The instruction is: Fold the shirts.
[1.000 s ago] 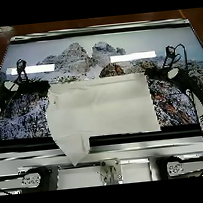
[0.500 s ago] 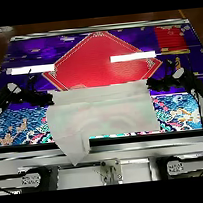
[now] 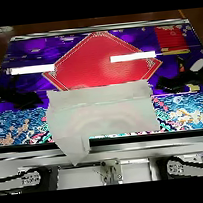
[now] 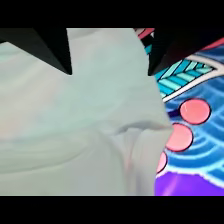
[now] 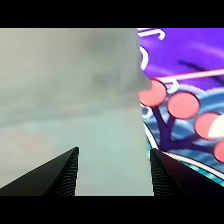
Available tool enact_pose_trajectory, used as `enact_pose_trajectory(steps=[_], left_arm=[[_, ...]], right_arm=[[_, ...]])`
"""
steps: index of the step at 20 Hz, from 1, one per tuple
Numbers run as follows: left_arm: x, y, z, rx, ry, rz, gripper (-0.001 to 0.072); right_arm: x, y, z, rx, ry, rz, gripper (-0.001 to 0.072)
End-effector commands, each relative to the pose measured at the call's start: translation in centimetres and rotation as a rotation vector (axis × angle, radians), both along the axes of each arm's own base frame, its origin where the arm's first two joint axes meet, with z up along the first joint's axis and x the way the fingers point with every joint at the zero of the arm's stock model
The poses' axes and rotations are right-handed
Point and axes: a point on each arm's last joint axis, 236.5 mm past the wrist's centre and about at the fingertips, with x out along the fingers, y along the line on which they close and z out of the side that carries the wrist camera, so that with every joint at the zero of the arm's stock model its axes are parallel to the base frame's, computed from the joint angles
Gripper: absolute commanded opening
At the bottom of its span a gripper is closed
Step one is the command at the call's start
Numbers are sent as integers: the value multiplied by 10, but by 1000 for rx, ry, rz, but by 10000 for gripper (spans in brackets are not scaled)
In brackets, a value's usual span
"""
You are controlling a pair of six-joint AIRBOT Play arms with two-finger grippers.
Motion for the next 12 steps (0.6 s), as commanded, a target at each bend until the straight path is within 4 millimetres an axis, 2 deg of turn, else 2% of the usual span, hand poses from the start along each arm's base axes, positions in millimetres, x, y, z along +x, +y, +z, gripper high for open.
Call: enact_pose_trajectory(steps=[1, 3, 4, 7, 9, 12], left_arm=[[-62, 18, 10, -34, 119, 51, 665], [-110, 5, -18, -83, 210, 88, 674], [-130, -7, -31, -113, 233, 87, 671], [-176, -36, -67, -171, 292, 116, 669], [-188, -53, -82, -227, 309, 163, 668], [-187, -66, -94, -272, 289, 222, 666]], right_arm=[[-78, -37, 10, -20, 214, 0, 563], [-109, -31, -3, 78, 277, -38, 564], [-118, -24, -10, 124, 287, -47, 571], [-137, -8, -34, 179, 329, -52, 571], [-139, -4, -43, 187, 328, -67, 571], [-135, -5, -46, 185, 307, -81, 570]])
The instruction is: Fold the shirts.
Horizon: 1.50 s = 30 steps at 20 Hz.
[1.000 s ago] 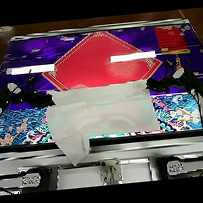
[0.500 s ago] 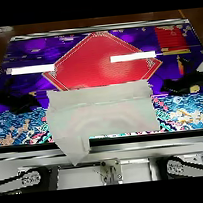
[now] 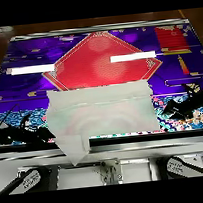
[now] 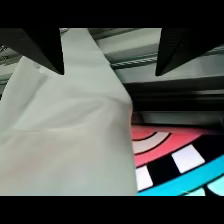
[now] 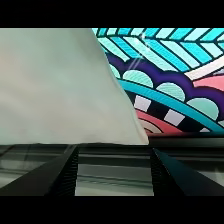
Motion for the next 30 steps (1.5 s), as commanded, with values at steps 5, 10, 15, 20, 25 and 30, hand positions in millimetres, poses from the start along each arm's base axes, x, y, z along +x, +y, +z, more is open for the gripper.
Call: enact_pose_trajectory(steps=[5, 10, 15, 20, 25, 30], left_arm=[[-8, -27, -25, -29, -7, 46, 665], [3, -51, -29, -45, -41, 17, 485], [-10, -69, -20, -115, -31, -77, 39], [-15, -68, -12, -160, -30, -91, 39], [-18, -70, -10, -173, -24, -107, 39], [-17, -69, -11, -168, -30, -104, 39]], right_arm=[[1, 3, -6, 10, -16, -26, 571], [3, 5, -5, 22, -21, -35, 570], [-1, 10, -6, 42, -16, -20, 679], [-31, 22, -26, 80, 54, 31, 678], [-34, 33, -47, 121, 90, -27, 676], [-24, 27, -58, 84, 69, -95, 675]])
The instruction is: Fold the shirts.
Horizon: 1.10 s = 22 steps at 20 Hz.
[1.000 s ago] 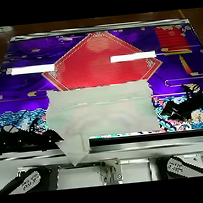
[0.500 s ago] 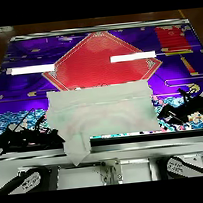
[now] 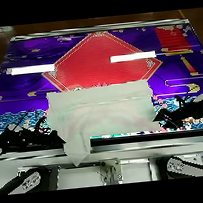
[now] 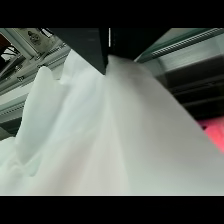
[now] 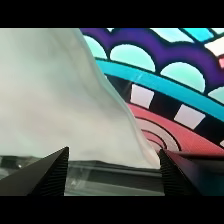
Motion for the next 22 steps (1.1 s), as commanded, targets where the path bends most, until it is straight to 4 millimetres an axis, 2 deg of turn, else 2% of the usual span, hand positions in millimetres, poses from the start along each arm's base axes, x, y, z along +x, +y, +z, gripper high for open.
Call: enact_pose_trajectory(steps=[1, 3, 4, 5, 6, 7, 9, 13, 15, 17, 19, 22], left_arm=[[3, 1, -1, 6, -10, 4, 39], [6, 1, -1, 8, -17, 15, 39], [6, 1, -1, 6, -18, 16, 39], [6, 1, -1, 7, -19, 16, 39], [7, 2, -1, 9, -25, 14, 39], [11, 3, 0, 16, -38, 15, 38], [30, 8, 8, 26, -125, -15, 38], [104, 26, 67, 92, -437, -67, 38], [135, 35, 93, 126, -533, -80, 38], [162, 44, 109, 153, -584, -87, 38], [183, 48, 112, 152, -585, -85, 38], [204, 52, 94, 124, -509, -77, 39]], right_arm=[[5, 1, -9, -7, -9, -58, 674], [0, 14, -13, 14, -3, -52, 673], [-5, 18, -17, 5, 7, -20, 608], [-8, 21, -20, -9, 11, 14, 436], [-7, 24, -20, -15, 6, 36, 208], [-3, 26, -17, -14, -5, 42, 69], [18, 30, -3, 15, -94, 73, 66], [85, 23, 46, -4, -354, 51, 65], [116, 15, 61, -28, -448, -3, 65], [141, 7, 69, -84, -529, -36, 65], [165, 10, 75, -137, -601, -23, 65], [204, 28, 76, -187, -673, 42, 65]])
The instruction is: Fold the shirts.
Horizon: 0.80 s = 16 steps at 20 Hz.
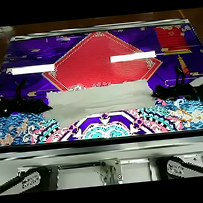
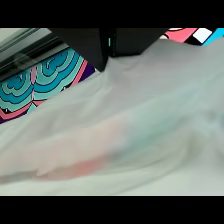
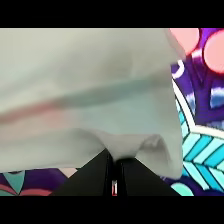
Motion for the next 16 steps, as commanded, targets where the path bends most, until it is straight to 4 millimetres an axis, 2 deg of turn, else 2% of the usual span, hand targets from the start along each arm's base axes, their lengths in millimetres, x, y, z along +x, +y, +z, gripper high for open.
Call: enact_pose_trajectory(steps=[1, 3, 7, 10, 13, 14, 15, 16], left_arm=[[31, 6, -11, -17, 49, 1, 39], [48, 8, -20, -25, 67, -13, 39], [84, 6, -36, -26, 70, -44, 39], [106, 4, -52, -33, 93, -32, 39], [111, 4, -68, -48, 149, -2, 41], [107, 3, -72, -55, 172, -5, 111], [101, 1, -71, -63, 190, -21, 300], [95, 0, -69, -70, 210, -39, 543]], right_arm=[[54, 8, 7, -87, -111, -2, 65], [74, 5, 0, -116, -98, -20, 65], [94, 0, -19, -110, -67, -42, 65], [86, 1, -43, -93, 8, -48, 66], [77, 5, -61, -76, 67, -33, 92], [77, 5, -61, -77, 66, -34, 186], [79, 4, -59, -79, 59, -36, 467], [80, 2, -56, -81, 53, -27, 598]])
